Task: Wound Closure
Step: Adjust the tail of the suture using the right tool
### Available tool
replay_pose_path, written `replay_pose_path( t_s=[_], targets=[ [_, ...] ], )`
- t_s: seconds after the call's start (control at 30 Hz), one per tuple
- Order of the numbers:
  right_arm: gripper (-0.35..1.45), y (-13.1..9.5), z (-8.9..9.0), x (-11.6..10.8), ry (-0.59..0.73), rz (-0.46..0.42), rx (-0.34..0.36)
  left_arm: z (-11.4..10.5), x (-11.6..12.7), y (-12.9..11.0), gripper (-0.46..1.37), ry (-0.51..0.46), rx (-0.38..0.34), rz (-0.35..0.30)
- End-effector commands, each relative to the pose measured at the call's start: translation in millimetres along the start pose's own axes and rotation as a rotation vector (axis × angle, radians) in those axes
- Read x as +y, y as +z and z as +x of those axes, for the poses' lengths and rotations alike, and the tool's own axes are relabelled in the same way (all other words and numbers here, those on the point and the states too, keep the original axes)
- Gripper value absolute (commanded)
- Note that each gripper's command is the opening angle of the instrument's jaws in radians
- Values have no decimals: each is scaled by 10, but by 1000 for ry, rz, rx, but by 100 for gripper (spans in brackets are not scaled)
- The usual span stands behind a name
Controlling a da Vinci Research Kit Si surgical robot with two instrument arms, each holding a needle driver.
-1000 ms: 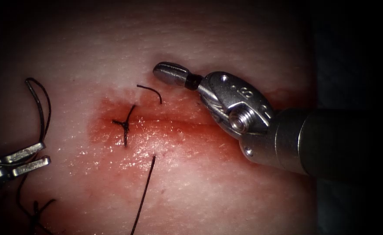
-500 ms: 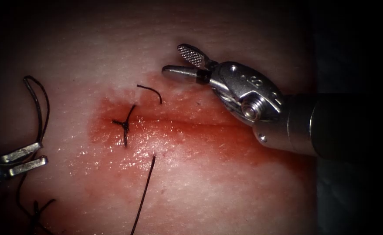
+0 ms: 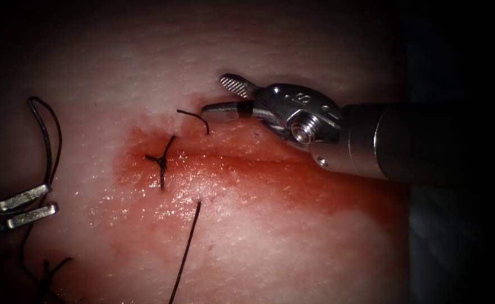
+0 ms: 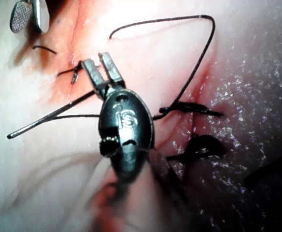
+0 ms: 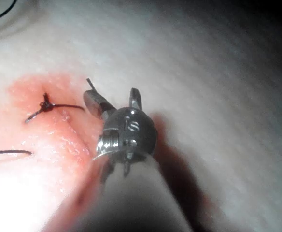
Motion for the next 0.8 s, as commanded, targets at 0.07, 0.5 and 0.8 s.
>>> replay_pose_path(
  t_s=[0.07,0.5,0.8],
  targets=[
    [132,5,-4,-1,-13,15,-1,0,0,0,-35,0,0,-7],
    [125,19,-13,0,-53,10,2,0,1,-2,-35,0,0,-7],
    [48,30,-18,-2,-79,33,-17,1,2,-3,-35,0,0,-7]
  ],
)
